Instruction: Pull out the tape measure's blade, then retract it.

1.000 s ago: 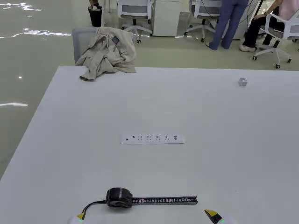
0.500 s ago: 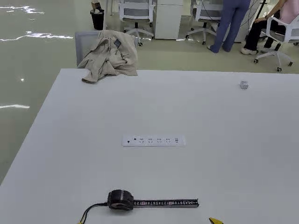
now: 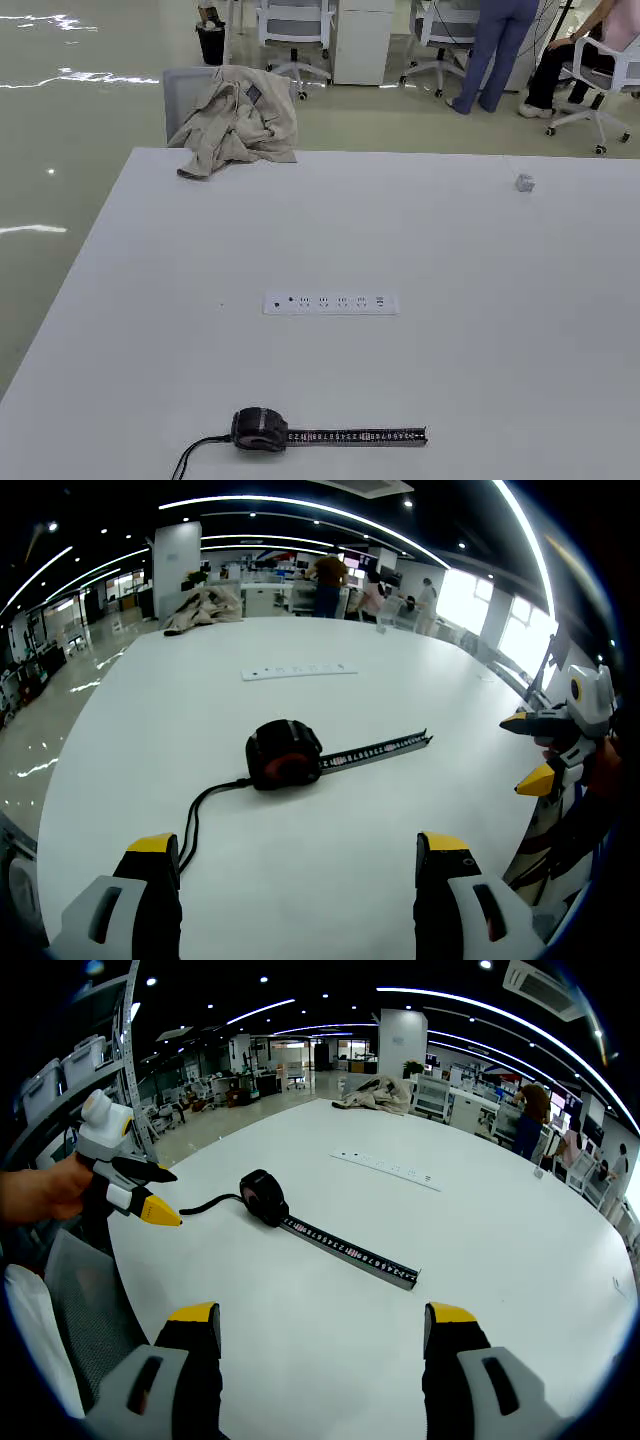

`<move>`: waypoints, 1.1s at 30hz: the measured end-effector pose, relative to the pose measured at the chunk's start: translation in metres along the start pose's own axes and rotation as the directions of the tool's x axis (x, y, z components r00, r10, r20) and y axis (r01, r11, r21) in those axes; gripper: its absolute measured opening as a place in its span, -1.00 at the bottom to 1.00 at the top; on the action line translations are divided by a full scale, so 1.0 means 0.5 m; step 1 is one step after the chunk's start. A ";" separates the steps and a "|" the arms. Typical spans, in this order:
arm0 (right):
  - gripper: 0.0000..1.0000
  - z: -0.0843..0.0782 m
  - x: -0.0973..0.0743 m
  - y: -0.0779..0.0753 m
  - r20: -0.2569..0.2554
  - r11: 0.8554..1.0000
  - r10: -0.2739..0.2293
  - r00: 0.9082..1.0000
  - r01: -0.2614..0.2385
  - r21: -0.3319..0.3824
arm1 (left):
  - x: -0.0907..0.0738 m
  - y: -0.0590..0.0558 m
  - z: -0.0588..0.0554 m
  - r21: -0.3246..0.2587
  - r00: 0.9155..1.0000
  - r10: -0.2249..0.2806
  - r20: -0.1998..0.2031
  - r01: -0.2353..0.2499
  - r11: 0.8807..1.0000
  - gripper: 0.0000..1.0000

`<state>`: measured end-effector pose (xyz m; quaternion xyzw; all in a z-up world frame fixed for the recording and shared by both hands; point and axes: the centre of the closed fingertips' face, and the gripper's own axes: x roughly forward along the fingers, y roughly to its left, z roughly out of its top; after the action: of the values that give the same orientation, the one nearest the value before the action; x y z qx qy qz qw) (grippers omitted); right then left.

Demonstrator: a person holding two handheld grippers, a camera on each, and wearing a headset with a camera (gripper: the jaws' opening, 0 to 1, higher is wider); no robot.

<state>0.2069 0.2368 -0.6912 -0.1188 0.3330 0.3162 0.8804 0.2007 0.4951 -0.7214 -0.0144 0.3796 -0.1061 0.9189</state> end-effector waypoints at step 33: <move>0.76 -0.016 0.043 -0.009 -0.058 1.000 0.023 0.998 -0.024 -0.019 | 0.045 -0.020 0.025 -0.081 0.992 0.128 -0.010 -0.129 0.988 0.92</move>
<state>0.2179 0.2404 -0.7115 -0.1325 0.3566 0.3262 0.8654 0.2230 0.4801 -0.7270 -0.0273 0.3860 -0.0311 0.9216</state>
